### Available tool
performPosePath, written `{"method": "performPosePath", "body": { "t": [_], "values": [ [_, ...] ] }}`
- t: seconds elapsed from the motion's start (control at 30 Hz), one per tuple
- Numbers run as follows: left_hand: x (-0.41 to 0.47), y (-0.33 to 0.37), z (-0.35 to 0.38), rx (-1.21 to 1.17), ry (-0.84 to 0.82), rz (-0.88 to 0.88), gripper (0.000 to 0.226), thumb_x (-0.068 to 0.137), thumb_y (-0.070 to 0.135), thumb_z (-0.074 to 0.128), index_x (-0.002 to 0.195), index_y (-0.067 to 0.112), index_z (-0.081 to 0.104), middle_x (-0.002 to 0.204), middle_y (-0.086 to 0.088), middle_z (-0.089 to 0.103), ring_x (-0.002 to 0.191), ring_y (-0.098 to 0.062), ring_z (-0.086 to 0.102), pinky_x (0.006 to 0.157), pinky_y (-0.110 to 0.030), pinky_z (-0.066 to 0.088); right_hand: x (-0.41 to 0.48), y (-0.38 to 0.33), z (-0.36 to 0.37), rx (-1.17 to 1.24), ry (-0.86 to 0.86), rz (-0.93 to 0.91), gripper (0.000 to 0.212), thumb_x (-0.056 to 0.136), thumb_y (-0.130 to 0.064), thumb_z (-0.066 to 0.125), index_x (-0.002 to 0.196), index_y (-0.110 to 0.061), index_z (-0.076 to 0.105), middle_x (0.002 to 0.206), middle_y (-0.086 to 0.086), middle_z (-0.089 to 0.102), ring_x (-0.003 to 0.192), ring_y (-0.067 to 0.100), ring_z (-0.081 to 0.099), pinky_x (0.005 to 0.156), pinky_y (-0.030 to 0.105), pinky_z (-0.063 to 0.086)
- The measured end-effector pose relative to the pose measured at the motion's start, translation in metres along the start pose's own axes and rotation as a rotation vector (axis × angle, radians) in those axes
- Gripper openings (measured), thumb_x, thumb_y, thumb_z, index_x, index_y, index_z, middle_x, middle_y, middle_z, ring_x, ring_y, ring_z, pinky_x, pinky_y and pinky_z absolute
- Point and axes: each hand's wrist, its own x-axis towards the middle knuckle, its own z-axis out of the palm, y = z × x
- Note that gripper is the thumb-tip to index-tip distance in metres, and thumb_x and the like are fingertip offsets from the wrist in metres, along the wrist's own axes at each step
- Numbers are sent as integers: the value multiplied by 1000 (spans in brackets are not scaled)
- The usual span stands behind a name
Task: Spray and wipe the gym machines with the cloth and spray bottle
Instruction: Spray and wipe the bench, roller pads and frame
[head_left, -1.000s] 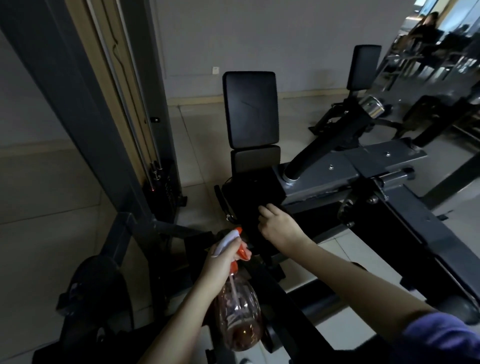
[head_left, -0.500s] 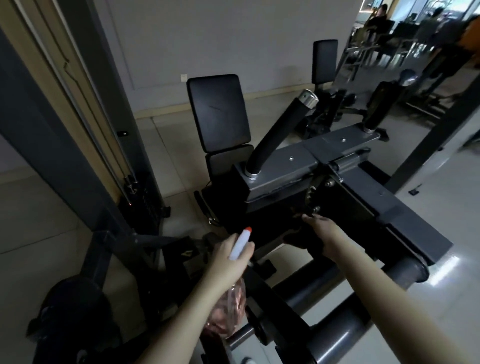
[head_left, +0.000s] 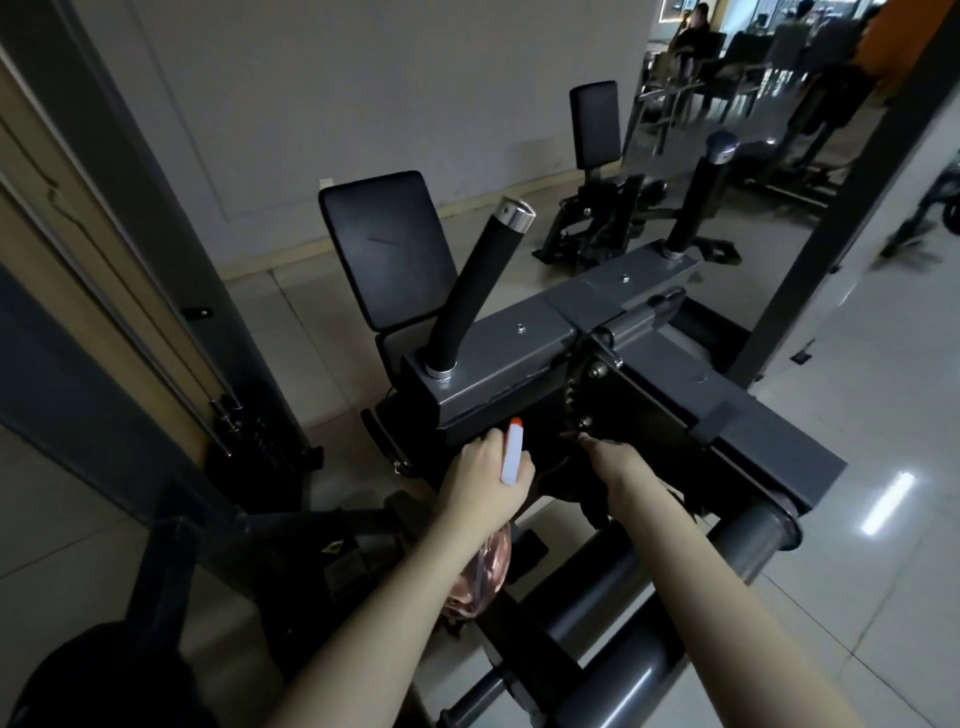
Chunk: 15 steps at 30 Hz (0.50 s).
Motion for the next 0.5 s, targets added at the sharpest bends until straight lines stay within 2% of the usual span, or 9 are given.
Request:
{"method": "performPosePath", "body": {
  "t": [0.1, 0.2, 0.27, 0.4, 0.5],
  "values": [
    [10, 10, 3, 31, -29, 42, 22, 95, 21, 50, 80, 9, 40, 88, -21, 62, 81, -37, 61, 65, -38, 43, 6, 3, 0, -50, 8, 9, 44, 91, -35, 56, 126, -10, 56, 105, 21, 66, 85, 38, 67, 83, 52, 54],
    [20, 14, 6, 49, -19, 54, 23, 95, 23, 50, 80, 8, 43, 89, -20, 62, 84, -36, 61, 63, -33, 37, 1, -3, 3, -68, 17, 16, 39, 93, -30, 55, 125, -7, 57, 103, 22, 66, 86, 38, 67, 83, 48, 55],
    [24, 14, 7, 50, -25, 56, 22, 96, 23, 49, 82, 6, 48, 88, -20, 62, 83, -36, 61, 64, -35, 39, 2, -4, 4, -81, 20, 22, 39, 94, -28, 55, 125, -5, 56, 103, 23, 66, 87, 37, 66, 84, 47, 54],
    [30, 7, 11, -4, -28, 0, 34, 94, 24, 50, 66, 9, 41, 77, -20, 62, 72, -38, 61, 54, -32, 36, 6, -6, 9, -103, 46, 16, 38, 94, -25, 56, 124, -1, 55, 109, 23, 65, 94, 37, 65, 86, 42, 53],
    [29, -2, 14, -52, -35, -41, 40, 92, 23, 51, 58, 14, 34, 73, -23, 61, 68, -41, 60, 53, -33, 36, 8, -6, 12, -126, 52, 9, 41, 93, -27, 57, 124, -2, 56, 110, 22, 65, 96, 36, 64, 87, 43, 53]
  ]
}}
